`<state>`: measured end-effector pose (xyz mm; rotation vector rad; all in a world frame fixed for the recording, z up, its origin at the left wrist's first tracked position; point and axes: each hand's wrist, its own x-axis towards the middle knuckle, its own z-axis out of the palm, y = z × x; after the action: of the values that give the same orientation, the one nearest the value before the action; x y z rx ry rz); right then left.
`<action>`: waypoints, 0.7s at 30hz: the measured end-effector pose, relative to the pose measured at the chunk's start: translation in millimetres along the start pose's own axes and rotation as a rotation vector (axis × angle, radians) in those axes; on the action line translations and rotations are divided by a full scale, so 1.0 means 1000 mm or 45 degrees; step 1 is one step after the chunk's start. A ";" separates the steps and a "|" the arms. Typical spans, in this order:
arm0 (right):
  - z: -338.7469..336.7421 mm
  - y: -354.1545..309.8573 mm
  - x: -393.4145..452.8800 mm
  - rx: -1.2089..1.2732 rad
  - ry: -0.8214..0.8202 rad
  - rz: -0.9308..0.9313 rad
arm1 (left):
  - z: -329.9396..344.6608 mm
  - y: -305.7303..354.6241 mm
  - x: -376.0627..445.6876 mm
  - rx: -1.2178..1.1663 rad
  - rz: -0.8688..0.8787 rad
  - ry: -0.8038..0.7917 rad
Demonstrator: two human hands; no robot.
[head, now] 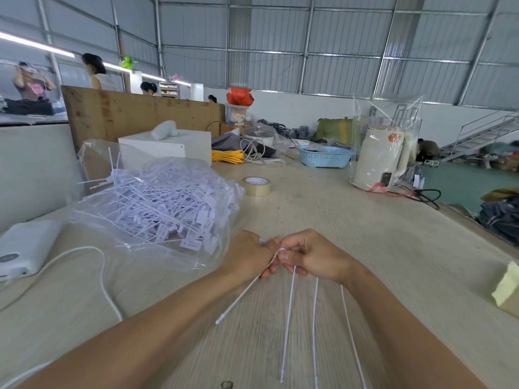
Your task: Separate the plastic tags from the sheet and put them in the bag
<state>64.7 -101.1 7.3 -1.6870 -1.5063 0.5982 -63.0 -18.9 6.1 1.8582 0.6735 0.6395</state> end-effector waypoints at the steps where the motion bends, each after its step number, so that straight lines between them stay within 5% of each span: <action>1: 0.000 0.000 0.000 0.006 -0.001 -0.007 | -0.001 0.001 0.000 0.006 -0.007 -0.012; 9: 0.000 0.011 0.005 -0.168 -0.019 0.023 | -0.012 0.020 -0.006 -0.118 -0.334 -0.243; 14: 0.001 0.013 0.004 -0.105 -0.026 0.073 | -0.034 0.051 -0.026 0.133 -0.100 -0.582; 17: 0.000 0.013 0.005 -0.120 -0.021 0.056 | -0.078 0.057 -0.026 0.440 -0.022 -0.499; 21: 0.005 0.013 0.006 -0.140 -0.054 0.046 | -0.141 0.030 0.003 0.928 -0.159 -0.139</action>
<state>69.7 -93.9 -5.6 -1.7984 -1.5669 0.5827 -153.7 62.0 82.9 2.4648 1.0308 0.2076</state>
